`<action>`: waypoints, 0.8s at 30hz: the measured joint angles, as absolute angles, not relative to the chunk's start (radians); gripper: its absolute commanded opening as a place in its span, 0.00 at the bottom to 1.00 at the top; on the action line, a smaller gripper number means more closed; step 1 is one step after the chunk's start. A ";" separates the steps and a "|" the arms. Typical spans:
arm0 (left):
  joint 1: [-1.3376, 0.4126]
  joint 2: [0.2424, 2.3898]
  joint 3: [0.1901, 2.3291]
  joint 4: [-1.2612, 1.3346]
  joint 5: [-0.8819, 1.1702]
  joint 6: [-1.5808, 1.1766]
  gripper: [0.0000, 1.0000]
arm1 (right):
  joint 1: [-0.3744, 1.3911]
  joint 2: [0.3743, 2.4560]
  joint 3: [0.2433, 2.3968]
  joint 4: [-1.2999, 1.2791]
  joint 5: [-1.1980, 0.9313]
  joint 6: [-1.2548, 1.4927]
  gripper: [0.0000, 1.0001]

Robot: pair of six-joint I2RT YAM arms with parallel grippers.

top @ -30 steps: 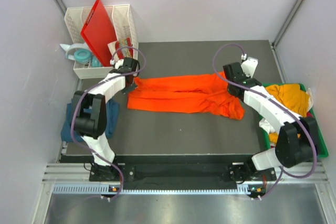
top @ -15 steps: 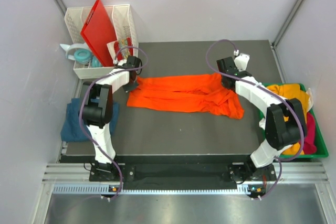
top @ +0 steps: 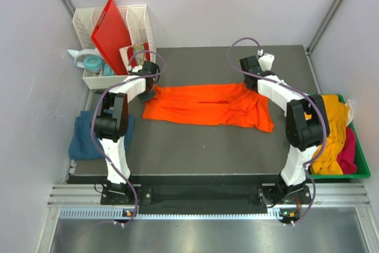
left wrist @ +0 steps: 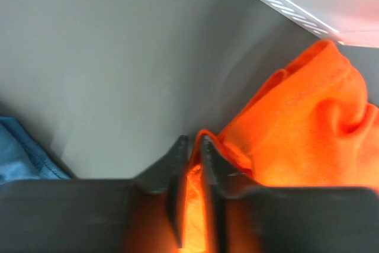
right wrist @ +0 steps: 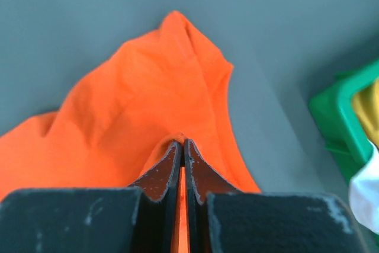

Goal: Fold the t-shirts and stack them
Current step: Fold the other side of the tshirt into a rectangle

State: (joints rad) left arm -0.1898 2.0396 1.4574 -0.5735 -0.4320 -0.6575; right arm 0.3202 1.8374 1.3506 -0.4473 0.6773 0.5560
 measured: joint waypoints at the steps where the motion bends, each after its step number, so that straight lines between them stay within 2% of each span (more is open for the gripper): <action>1: -0.190 2.037 1.454 -0.572 -0.435 -0.656 0.36 | 0.319 1.853 1.365 -0.445 0.673 0.551 0.00; 2: -0.188 2.032 1.447 -0.569 -0.441 -0.657 0.42 | 0.318 1.864 1.378 -0.442 0.670 0.549 0.00; 3: -0.186 2.028 1.444 -0.567 -0.440 -0.653 0.48 | 0.318 1.872 1.388 -0.435 0.665 0.546 0.17; 4: -0.184 2.025 1.442 -0.566 -0.437 -0.654 0.57 | 0.317 1.875 1.394 -0.429 0.660 0.542 0.27; 5: -0.182 2.023 1.441 -0.562 -0.434 -0.654 0.61 | 0.317 1.875 1.396 -0.422 0.656 0.538 0.35; 6: -0.180 2.020 1.440 -0.557 -0.431 -0.654 0.64 | 0.317 1.874 1.400 -0.417 0.655 0.532 0.49; 8: -0.178 2.010 1.434 -0.546 -0.418 -0.656 0.71 | 0.317 1.872 1.409 -0.406 0.651 0.519 0.64; 9: -0.179 2.003 1.433 -0.544 -0.411 -0.655 0.73 | 0.317 1.867 1.409 -0.403 0.651 0.516 0.76; 10: -0.180 1.993 1.431 -0.542 -0.403 -0.657 0.75 | 0.317 1.860 1.408 -0.402 0.652 0.517 0.79; 13: -0.191 1.957 1.431 -0.530 -0.382 -0.657 0.75 | 0.318 1.815 1.401 -0.402 0.652 0.505 0.80; 17: -0.226 1.900 1.431 -0.522 -0.373 -0.660 0.73 | 0.329 1.688 1.346 -0.400 0.648 0.505 0.74; 18: -0.240 1.885 1.431 -0.523 -0.371 -0.662 0.70 | 0.336 1.647 1.322 -0.401 0.643 0.507 0.69; 20: -0.282 1.849 1.417 -0.511 -0.364 -0.674 0.68 | 0.363 1.559 1.252 -0.393 0.626 0.519 0.65; 23: -0.350 1.800 1.359 -0.480 -0.348 -0.690 0.61 | 0.424 1.456 1.132 -0.381 0.591 0.546 0.48; 24: -0.374 1.785 1.328 -0.470 -0.336 -0.699 0.60 | 0.447 1.433 1.090 -0.382 0.575 0.556 0.38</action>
